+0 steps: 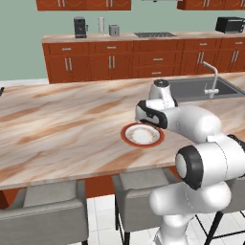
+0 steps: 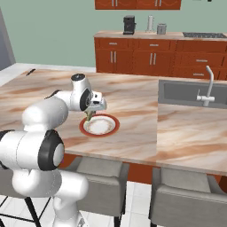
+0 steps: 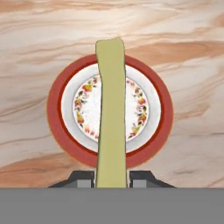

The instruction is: Retrieve the butter from the fridge and place it on a plate on the dining table. Then retrieve the butter knife by the fridge and place it near the plate.

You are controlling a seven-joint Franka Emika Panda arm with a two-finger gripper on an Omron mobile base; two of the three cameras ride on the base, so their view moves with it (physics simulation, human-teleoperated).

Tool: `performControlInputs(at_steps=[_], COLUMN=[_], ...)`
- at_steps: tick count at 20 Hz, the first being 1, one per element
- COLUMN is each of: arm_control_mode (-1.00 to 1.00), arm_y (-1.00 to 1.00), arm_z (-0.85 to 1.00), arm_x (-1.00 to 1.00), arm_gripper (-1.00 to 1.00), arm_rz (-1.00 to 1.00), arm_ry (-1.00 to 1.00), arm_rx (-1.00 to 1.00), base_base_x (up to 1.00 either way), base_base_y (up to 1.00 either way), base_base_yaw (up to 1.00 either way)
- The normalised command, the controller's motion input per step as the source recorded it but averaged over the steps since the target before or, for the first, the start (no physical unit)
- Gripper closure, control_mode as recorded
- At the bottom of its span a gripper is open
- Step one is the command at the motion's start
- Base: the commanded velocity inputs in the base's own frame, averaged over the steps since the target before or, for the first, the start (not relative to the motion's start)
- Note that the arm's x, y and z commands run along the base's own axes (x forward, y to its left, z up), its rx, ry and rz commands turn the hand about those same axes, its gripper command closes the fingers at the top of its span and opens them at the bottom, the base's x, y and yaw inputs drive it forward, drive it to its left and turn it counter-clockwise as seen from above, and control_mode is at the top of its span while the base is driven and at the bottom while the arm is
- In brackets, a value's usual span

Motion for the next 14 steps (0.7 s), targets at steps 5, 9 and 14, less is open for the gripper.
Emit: performControlInputs(at_steps=[5, 9, 14], arm_control_mode=[-1.0, -1.0, -1.0], arm_y=[0.0, 0.0, -0.03], arm_z=[-0.35, -0.54, -0.51], arm_x=[0.22, 0.0, 0.0], arm_gripper=[1.0, 1.0, 1.0], arm_rz=[0.0, 0.0, 0.0], arm_ry=[0.0, -0.02, 0.0], arm_rx=[-0.02, 0.0, 0.02], base_base_x=[0.0, 0.0, 0.0], base_base_y=[0.0, 0.0, 0.0], base_base_yaw=[0.0, 0.0, 0.0])
